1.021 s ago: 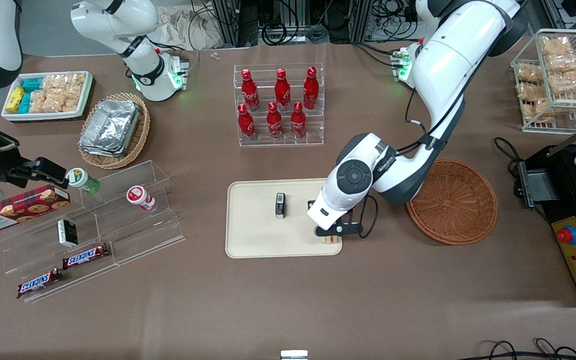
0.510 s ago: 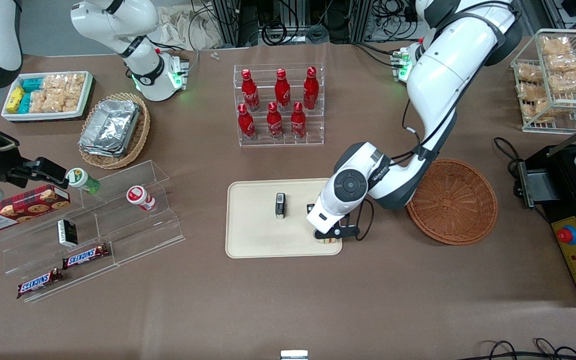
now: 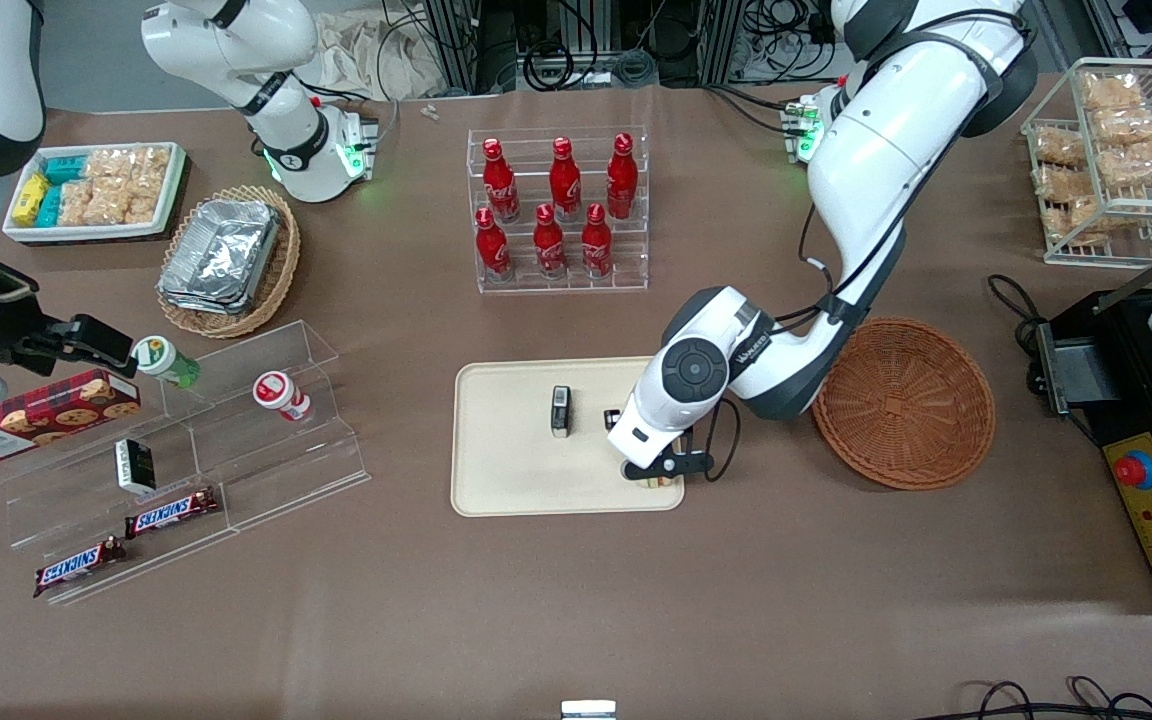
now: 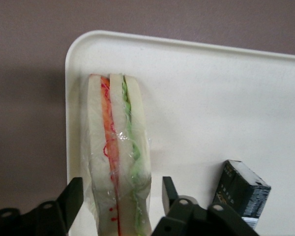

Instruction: Place sandwich from basket to tray

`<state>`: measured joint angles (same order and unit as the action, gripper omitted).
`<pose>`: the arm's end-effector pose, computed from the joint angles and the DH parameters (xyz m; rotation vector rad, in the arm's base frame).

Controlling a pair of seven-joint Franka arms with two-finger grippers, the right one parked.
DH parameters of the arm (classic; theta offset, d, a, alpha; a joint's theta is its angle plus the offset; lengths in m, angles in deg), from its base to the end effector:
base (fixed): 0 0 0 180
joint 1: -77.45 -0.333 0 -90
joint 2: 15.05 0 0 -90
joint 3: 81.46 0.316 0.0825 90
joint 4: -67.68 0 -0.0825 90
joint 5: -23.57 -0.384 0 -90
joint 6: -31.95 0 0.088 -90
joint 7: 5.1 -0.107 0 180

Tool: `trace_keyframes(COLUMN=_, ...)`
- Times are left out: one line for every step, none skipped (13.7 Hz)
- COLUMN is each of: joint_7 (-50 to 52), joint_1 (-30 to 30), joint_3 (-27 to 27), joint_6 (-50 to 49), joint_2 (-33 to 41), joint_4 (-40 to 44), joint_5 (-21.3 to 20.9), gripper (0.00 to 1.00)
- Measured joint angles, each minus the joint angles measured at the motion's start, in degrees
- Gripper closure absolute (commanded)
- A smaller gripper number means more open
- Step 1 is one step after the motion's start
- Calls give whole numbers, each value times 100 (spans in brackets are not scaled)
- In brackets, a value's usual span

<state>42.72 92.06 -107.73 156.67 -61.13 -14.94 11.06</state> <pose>0.5914 -0.4163 0.2462 3.0189 0.1861 -0.1372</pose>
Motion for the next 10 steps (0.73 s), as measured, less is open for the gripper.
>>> trace_keyframes(joint_7=7, joint_1=-8, joint_3=1, joint_6=0, joint_2=39, joint_4=41, joint_5=-1, gripper=0)
trace_keyframes(joint_7=15, joint_1=-29, joint_3=3, joint_6=-21, joint_2=100, joint_4=68, joint_5=-1, gripper=0)
trace_keyframes(joint_7=26, joint_1=-70, joint_3=5, joint_6=-105, joint_2=195, joint_4=87, joint_5=-1, gripper=0)
trace_keyframes(joint_7=29, joint_1=-113, joint_3=5, joint_6=-263, joint_2=307, joint_4=119, joint_5=-1, gripper=0)
trace_keyframes(joint_7=29, joint_1=-144, joint_3=5, joint_6=-457, joint_2=433, joint_4=168, joint_5=-1, gripper=0)
trace_keyframes(joint_7=29, joint_1=-160, joint_3=5, joint_6=-632, joint_2=566, joint_4=211, joint_5=-1, gripper=0)
trace_keyframes(joint_7=40, joint_1=-171, joint_3=5, joint_6=-745, joint_2=704, joint_4=223, joint_5=-1, gripper=0)
trace_keyframes(joint_7=58, joint_1=-190, joint_3=6, joint_6=-847, joint_2=822, joint_4=224, joint_5=-1, gripper=0)
trace_keyframes(joint_7=62, joint_1=-225, joint_3=7, joint_6=-975, joint_2=919, joint_4=225, joint_5=-1, gripper=0)
trace_keyframes(joint_7=62, joint_1=-275, joint_3=9, joint_6=-1126, joint_2=1004, joint_4=225, joint_5=-1, gripper=0)
